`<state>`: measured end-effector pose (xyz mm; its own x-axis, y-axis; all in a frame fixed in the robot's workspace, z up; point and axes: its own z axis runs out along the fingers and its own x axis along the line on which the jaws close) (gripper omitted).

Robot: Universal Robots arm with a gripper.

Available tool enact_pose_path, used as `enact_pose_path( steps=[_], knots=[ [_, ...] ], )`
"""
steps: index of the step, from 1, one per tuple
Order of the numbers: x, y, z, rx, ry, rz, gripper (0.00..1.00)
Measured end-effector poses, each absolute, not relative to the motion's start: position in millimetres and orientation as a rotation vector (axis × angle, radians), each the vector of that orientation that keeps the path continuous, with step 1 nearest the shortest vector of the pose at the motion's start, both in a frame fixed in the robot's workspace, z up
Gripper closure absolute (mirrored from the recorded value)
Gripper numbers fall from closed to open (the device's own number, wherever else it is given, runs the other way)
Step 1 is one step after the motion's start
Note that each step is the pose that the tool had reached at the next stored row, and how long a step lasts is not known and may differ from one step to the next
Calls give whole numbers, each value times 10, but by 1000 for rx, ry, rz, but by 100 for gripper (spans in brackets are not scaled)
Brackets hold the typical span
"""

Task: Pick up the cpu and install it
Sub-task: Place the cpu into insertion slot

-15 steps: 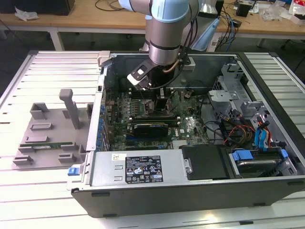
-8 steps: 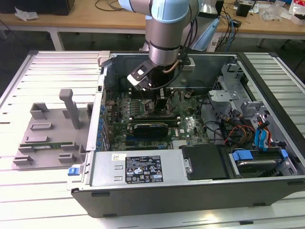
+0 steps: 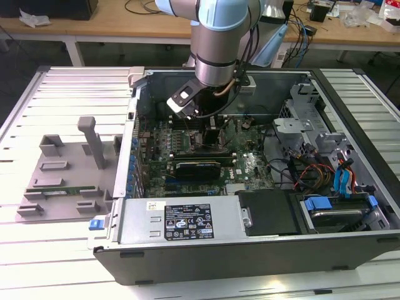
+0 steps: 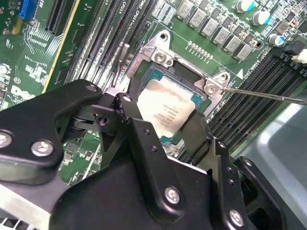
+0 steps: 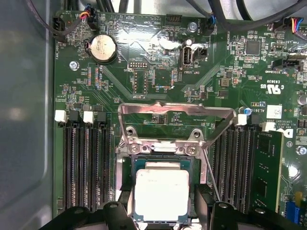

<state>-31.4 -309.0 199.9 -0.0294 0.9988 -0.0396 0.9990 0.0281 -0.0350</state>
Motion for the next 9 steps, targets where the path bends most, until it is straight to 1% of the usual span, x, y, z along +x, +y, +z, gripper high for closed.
enact_pose_path(
  steps=[3,6,7,8,9],
  knots=[
    [-314,-3090,2031,2187,2252,-79,38],
    [-315,-3089,2064,2197,2262,-57,38],
    [-314,-3089,2094,2196,2262,-57,40],
    [-314,-3089,2118,2196,2262,-56,53],
    [-314,-3089,2128,2196,2261,-56,59]
  ],
)
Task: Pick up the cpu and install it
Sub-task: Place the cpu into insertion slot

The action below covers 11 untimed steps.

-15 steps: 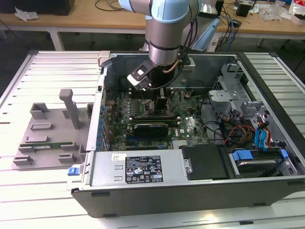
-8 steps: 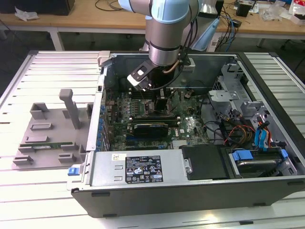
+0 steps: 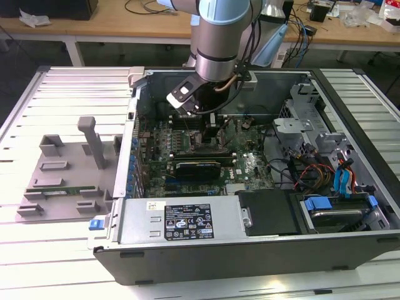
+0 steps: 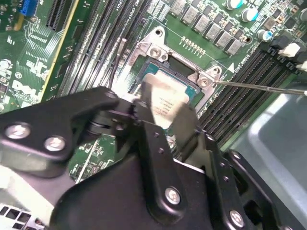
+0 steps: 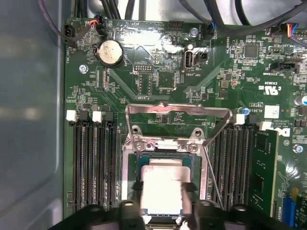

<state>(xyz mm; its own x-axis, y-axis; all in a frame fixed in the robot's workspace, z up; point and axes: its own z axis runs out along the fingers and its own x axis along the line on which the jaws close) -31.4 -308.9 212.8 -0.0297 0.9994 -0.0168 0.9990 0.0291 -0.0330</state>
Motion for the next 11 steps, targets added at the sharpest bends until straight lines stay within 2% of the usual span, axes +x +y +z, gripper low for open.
enact_pose_path(
  steps=[1,2,3,4,5,11],
  knots=[
    [-316,-3089,2137,-2181,-2246,55,59],
    [-317,-3089,2142,-2181,-2246,54,65],
    [-319,-3088,2146,-2182,-2246,54,76],
    [-320,-3089,2153,-2182,-2247,53,76],
    [-320,-3089,2163,-2182,-2247,53,89],
    [-321,-3089,2309,-2182,-2247,52,89]
  ],
)
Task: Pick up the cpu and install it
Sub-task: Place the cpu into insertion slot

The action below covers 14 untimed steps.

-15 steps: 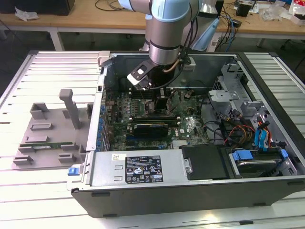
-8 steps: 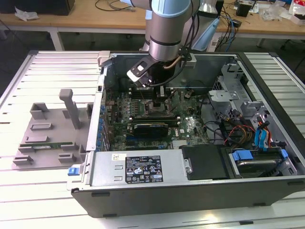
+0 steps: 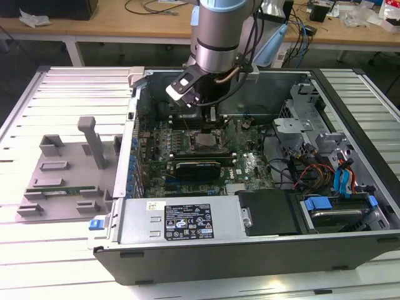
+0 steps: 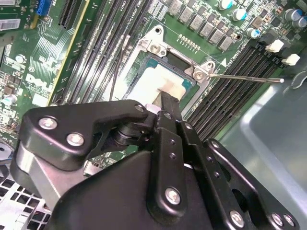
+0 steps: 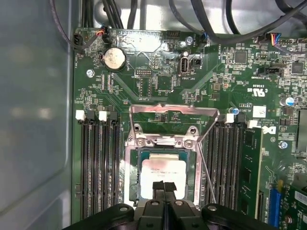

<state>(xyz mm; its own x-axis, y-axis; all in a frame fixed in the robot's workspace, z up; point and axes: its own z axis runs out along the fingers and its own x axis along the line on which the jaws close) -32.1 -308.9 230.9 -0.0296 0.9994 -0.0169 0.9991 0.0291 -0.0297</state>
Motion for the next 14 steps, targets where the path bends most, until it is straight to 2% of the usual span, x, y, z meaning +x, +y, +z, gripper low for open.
enact_pose_path(
  steps=[14],
  knots=[
    [-321,-3089,2538,-2182,-2247,52,89]
  ],
)
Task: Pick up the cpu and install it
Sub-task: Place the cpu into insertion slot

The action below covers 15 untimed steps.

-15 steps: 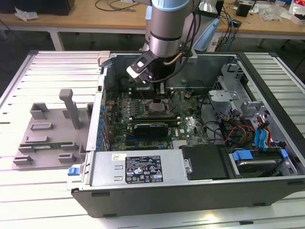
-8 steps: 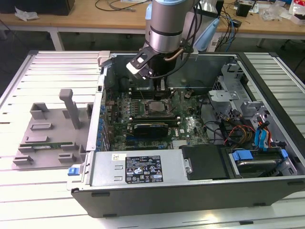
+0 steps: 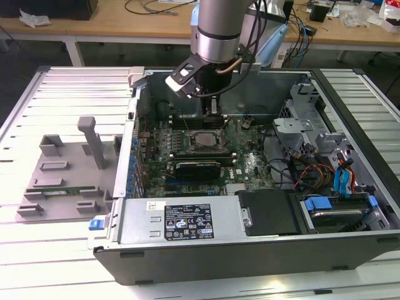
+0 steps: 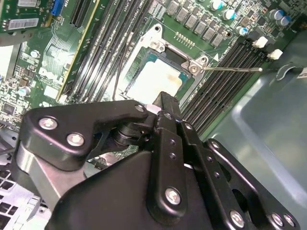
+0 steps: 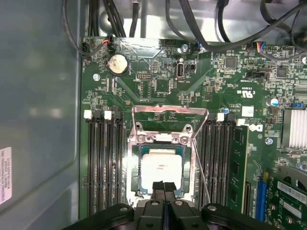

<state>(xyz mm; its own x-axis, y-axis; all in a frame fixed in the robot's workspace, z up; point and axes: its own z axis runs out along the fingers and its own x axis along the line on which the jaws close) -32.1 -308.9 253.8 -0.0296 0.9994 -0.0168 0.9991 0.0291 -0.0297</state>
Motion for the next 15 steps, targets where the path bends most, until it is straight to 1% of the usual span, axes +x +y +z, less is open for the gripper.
enact_pose_path(
  steps=[15],
  knots=[
    [-321,-3089,2967,-2182,-2247,52,89]
  ],
)
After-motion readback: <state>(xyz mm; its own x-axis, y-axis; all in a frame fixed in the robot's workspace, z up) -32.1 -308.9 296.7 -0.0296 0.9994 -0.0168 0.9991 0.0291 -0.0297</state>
